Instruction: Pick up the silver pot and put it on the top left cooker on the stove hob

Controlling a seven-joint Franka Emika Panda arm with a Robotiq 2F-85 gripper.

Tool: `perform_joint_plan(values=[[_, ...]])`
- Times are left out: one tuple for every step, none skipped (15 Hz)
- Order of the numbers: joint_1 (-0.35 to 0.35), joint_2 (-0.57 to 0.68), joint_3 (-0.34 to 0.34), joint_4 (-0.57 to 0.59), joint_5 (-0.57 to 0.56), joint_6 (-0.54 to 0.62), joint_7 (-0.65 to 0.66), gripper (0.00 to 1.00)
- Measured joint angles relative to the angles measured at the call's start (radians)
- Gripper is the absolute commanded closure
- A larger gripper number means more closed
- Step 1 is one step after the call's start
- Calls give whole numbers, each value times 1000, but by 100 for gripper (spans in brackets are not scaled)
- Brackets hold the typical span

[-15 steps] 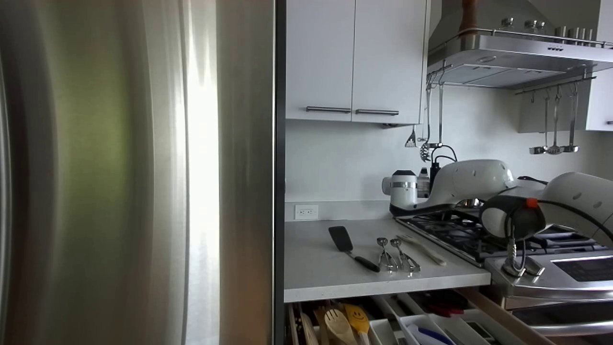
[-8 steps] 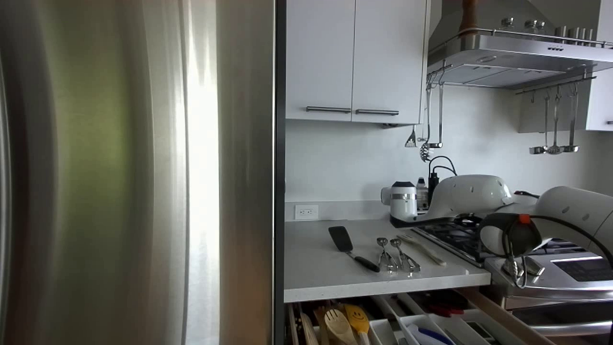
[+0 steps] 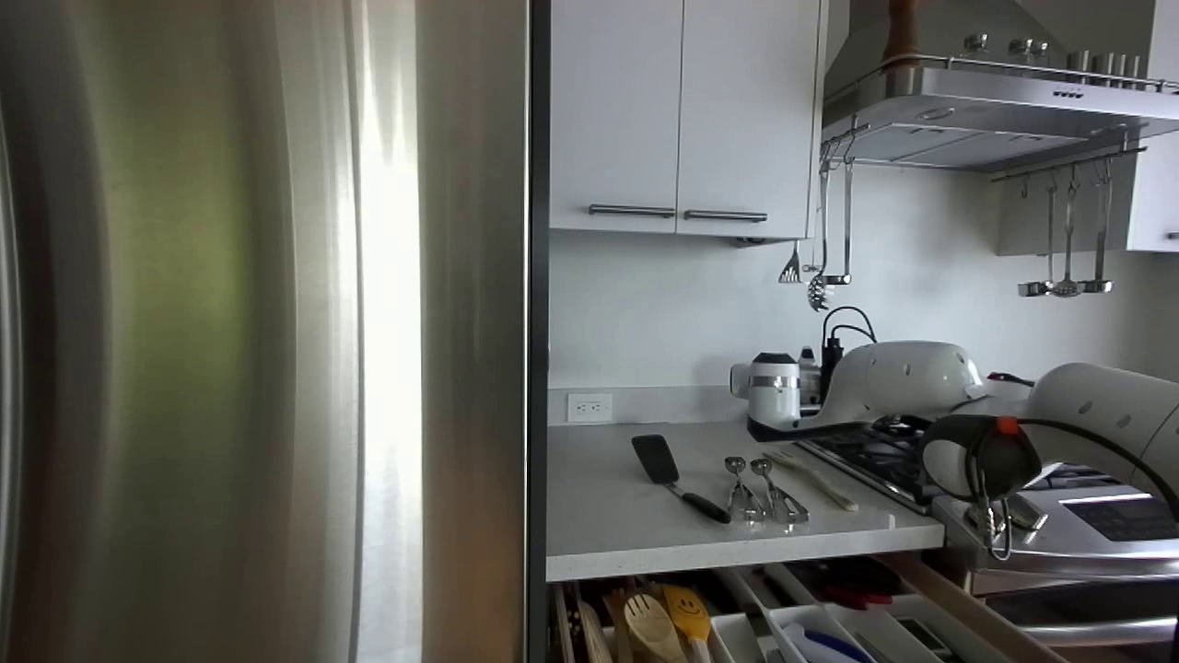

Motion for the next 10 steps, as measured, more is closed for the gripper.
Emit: perform_joint_plan(values=[[0,0,0,0,0,0,0,98],[0,0,0,0,0,0,0,98],[0,1,0,0,0,1,0,98],[0,3,1,-1,0,8,0,98],[0,5,1,-2,0,26,0,98],[0,8,1,-2,-1,48,0,98],[0,10,1,-3,-1,68,0,98],[-1,11,0,-3,-1,89,0,98],[-2,12,0,-3,-1,110,0,98],[-3,12,0,-3,-1,128,0,98]])
